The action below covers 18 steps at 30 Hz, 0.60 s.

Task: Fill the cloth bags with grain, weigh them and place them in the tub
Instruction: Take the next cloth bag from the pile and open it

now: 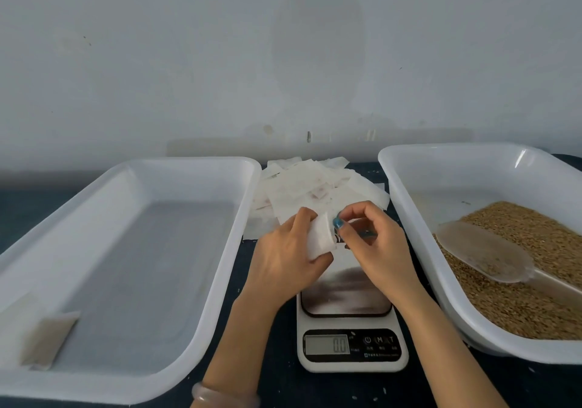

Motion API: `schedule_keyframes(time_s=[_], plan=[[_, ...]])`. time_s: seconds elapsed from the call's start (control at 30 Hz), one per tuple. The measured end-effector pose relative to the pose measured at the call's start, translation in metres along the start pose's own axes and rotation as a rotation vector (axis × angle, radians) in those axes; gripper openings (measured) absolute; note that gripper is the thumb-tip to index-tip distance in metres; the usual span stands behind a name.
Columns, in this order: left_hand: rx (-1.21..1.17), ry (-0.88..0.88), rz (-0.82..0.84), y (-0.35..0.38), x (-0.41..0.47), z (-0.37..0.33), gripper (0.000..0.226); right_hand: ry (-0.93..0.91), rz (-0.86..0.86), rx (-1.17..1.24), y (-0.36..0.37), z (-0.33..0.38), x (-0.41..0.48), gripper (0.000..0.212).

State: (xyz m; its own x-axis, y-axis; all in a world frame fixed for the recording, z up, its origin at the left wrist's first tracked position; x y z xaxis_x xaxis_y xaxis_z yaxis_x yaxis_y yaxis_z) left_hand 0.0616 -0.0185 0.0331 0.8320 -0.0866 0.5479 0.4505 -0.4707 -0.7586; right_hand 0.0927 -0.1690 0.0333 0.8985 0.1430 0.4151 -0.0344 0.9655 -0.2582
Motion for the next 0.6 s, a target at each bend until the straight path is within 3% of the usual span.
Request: schedule_keyframes(time_s=[0.17, 0.33, 0.53, 0.6], plan=[[0.028, -0.026, -0.078, -0.007, 0.0, 0.0, 0.044, -0.135, 0.07, -0.144, 0.006, 0.015, -0.005, 0.023], [0.116, 0.038, -0.111, -0.01, -0.001, -0.007, 0.045, -0.265, 0.058, -0.314, 0.012, 0.021, -0.009, 0.014], [-0.05, -0.025, -0.083, -0.011, 0.003, -0.007, 0.045, -0.315, 0.017, -0.588, 0.012, 0.04, -0.018, 0.028], [-0.049, 0.002, -0.05, -0.009, 0.002, -0.009, 0.041, -0.326, -0.031, -0.643, 0.007, 0.059, -0.022, 0.021]])
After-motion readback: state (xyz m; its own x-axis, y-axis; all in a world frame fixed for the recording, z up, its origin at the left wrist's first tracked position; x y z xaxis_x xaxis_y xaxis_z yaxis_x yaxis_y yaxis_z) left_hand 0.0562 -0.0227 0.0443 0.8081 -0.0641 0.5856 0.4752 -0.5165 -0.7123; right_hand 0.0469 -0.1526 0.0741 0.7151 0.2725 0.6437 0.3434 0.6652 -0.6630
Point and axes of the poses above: each hand's wrist, its own x-axis towards the middle knuckle, its own y-axis out of the palm, z = x × y, the point moved 6 cm from there along x, towards the middle knuckle
